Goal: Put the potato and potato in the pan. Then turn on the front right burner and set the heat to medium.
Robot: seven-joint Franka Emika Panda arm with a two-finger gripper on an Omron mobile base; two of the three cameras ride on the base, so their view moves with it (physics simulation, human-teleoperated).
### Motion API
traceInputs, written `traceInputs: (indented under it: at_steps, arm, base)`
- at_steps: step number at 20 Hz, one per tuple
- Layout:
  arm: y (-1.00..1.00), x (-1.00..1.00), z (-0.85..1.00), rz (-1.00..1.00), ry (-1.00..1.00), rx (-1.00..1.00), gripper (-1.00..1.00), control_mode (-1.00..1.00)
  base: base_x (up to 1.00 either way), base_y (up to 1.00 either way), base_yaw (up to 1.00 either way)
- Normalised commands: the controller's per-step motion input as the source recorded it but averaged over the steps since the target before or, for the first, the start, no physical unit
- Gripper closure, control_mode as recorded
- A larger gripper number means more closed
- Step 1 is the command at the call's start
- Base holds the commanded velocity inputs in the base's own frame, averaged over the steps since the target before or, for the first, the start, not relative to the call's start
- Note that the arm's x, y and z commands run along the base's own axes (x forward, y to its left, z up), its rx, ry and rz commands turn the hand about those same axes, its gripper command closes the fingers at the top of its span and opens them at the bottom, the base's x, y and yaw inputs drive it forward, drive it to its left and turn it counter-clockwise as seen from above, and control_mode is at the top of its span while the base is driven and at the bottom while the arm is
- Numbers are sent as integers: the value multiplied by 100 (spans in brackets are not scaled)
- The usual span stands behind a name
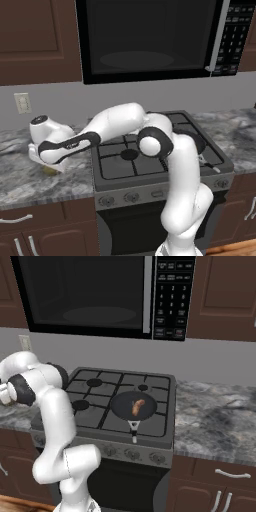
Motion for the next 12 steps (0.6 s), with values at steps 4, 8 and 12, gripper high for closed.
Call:
traceInputs:
  at_steps: [4,8,12]
  arm:
    - [-30,-66,42,29,-28,15,100,-100]
    - [-46,-37,62,31,-29,17,100,-100]
    - [-53,-29,80,28,-14,13,100,-100]
  base:
    - [0,0,0]
    - [0,0,0]
    - [0,0,0]
